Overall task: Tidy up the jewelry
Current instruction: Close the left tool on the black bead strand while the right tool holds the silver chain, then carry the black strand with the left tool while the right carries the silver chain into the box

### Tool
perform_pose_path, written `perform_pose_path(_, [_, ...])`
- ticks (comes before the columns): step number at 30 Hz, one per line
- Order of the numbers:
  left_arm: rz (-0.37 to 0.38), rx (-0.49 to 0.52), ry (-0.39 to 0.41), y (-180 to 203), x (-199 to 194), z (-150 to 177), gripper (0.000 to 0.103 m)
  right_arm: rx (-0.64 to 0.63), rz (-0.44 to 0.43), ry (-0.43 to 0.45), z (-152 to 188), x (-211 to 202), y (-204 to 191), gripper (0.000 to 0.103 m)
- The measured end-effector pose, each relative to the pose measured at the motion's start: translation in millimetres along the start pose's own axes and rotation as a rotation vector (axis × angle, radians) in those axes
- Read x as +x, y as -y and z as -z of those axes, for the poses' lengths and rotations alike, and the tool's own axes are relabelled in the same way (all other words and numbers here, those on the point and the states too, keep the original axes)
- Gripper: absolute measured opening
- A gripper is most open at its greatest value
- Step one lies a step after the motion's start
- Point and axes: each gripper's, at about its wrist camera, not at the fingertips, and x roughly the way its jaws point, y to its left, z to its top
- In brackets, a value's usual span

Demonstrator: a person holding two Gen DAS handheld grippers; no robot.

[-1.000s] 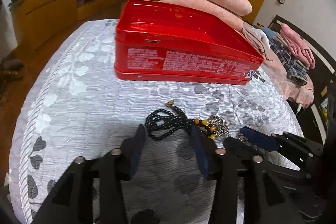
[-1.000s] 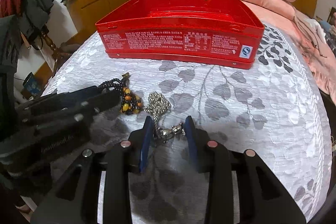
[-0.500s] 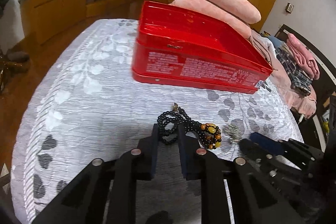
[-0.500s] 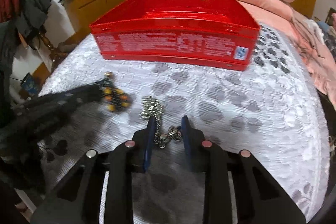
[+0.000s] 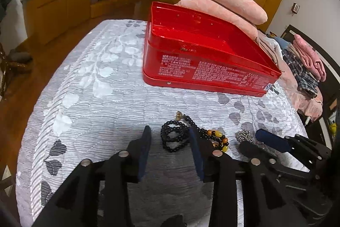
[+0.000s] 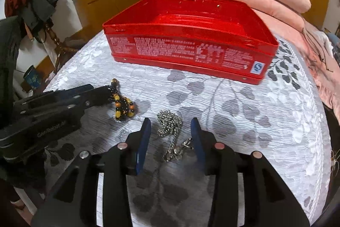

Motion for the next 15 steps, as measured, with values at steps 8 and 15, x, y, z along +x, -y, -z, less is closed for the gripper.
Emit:
perform_pose_path(8, [-0.006,0.02,-0.003,3.6,1.5,0.1,0.033,0.003,0.0,-0.002,0.1,5.5,1.2,0.019])
perform_pose_path(15, [-0.008,0.042,-0.003,8.9,2.0,0.7,0.025,0.011,0.006,0.0,3.6,3.3,3.0,0.019])
